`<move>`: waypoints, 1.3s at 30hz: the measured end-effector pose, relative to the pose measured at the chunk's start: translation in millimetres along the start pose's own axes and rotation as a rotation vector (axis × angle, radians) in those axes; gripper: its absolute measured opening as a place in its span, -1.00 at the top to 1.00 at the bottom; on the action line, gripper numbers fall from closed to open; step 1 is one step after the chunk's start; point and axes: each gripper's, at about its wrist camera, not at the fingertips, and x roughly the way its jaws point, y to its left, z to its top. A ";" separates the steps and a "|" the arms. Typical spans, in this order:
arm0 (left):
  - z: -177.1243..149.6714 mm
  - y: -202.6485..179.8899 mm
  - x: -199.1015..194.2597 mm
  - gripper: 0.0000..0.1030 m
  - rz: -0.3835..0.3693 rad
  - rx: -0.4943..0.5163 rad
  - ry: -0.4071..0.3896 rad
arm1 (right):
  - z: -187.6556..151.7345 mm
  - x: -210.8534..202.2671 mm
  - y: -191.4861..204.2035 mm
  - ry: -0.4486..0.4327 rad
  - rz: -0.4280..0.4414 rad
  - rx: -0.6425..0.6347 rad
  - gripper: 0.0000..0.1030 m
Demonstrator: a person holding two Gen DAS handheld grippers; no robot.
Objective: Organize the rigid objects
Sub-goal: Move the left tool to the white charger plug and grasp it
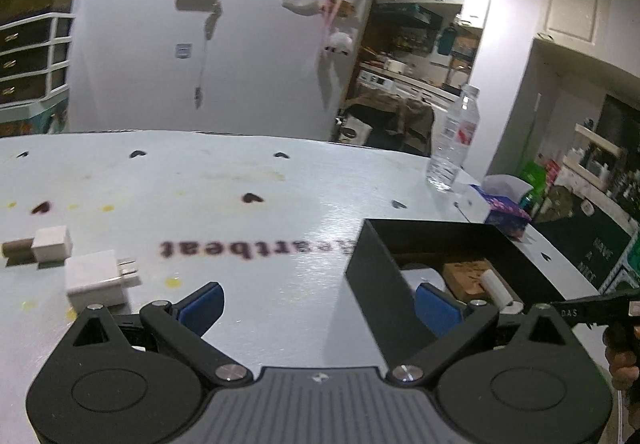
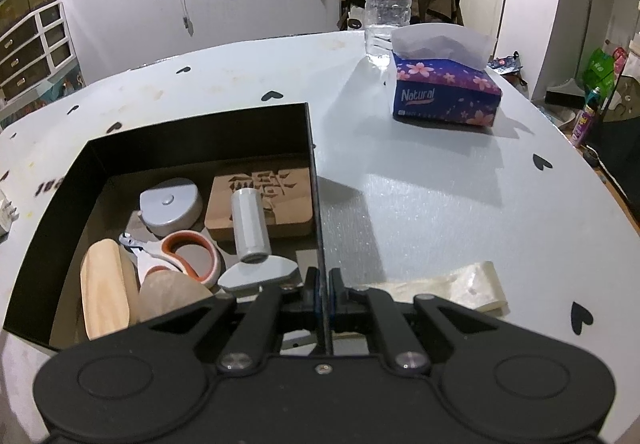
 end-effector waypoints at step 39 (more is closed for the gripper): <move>4.2 106.8 49.3 -0.59 0.474 -0.179 0.023 | 1.5 13.3 4.0 0.049 -0.022 -0.027 0.87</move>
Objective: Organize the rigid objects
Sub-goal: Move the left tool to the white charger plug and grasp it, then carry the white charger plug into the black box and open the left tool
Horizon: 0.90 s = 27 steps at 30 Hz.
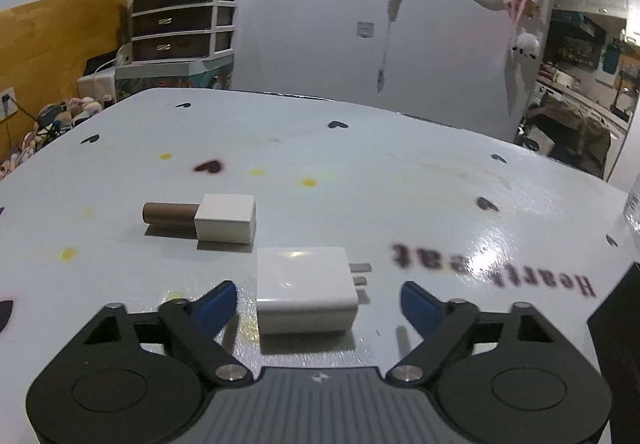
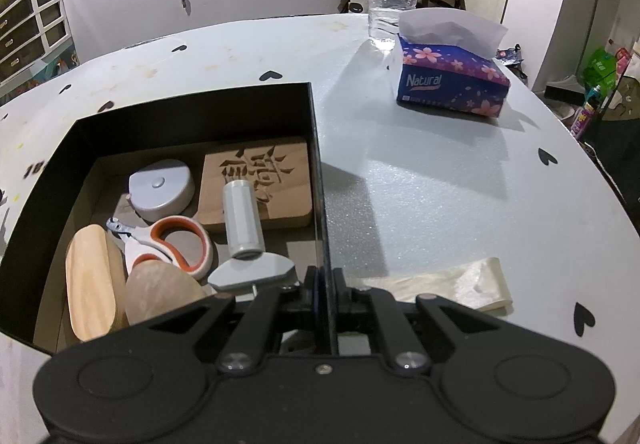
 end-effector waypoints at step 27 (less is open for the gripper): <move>-6.2 -36.5 -49.8 -0.05 -0.230 0.004 -0.049 | -1.0 0.0 0.8 -0.008 0.002 0.005 0.85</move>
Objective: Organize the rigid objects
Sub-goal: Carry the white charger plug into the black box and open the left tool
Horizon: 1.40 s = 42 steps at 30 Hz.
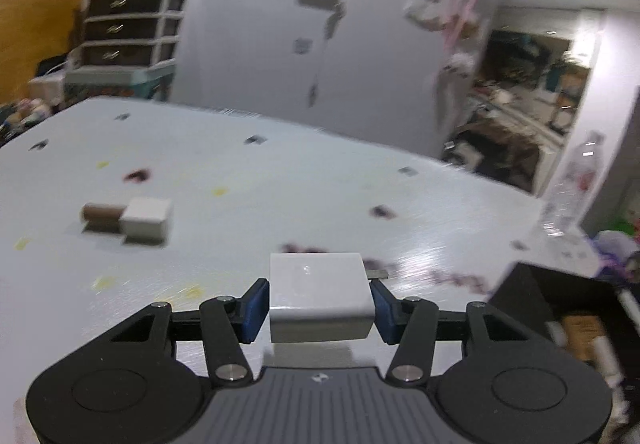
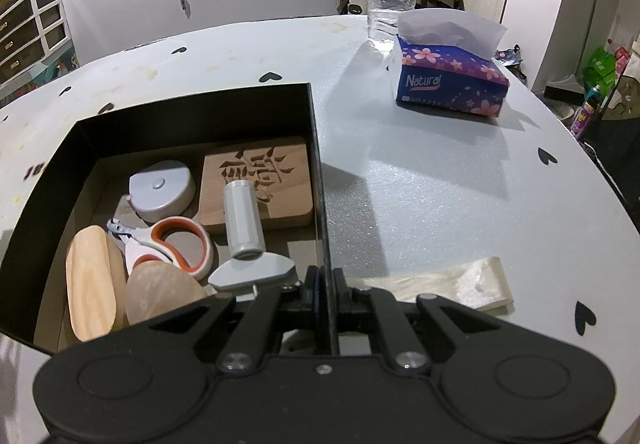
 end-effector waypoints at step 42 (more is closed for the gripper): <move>-12.3 -151.0 13.3 -0.57 -0.314 0.428 0.071 | -2.3 -0.7 -2.6 -0.017 0.023 0.009 0.86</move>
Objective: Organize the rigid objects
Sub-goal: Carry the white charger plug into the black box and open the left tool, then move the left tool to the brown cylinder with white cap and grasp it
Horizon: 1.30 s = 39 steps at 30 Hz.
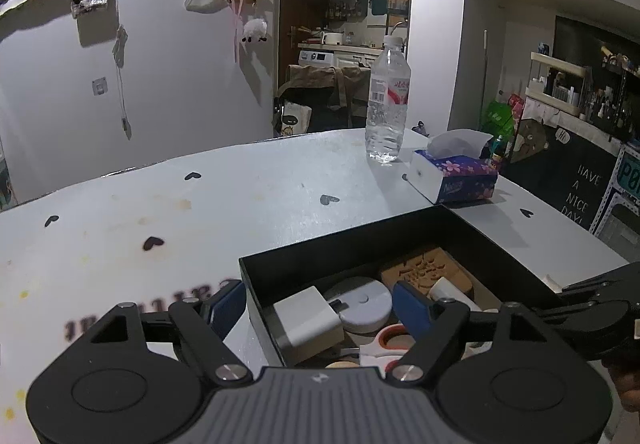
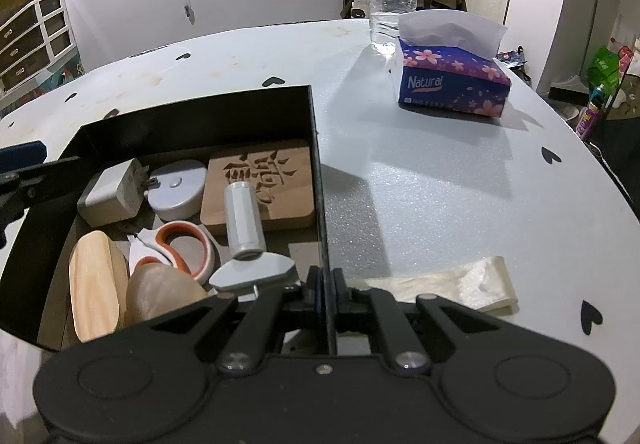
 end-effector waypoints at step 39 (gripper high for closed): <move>-42.4 173.9 -50.6 -1.00 0.453 -0.372 -0.020 | 0.1 -0.5 0.6 -0.001 0.000 -0.005 0.86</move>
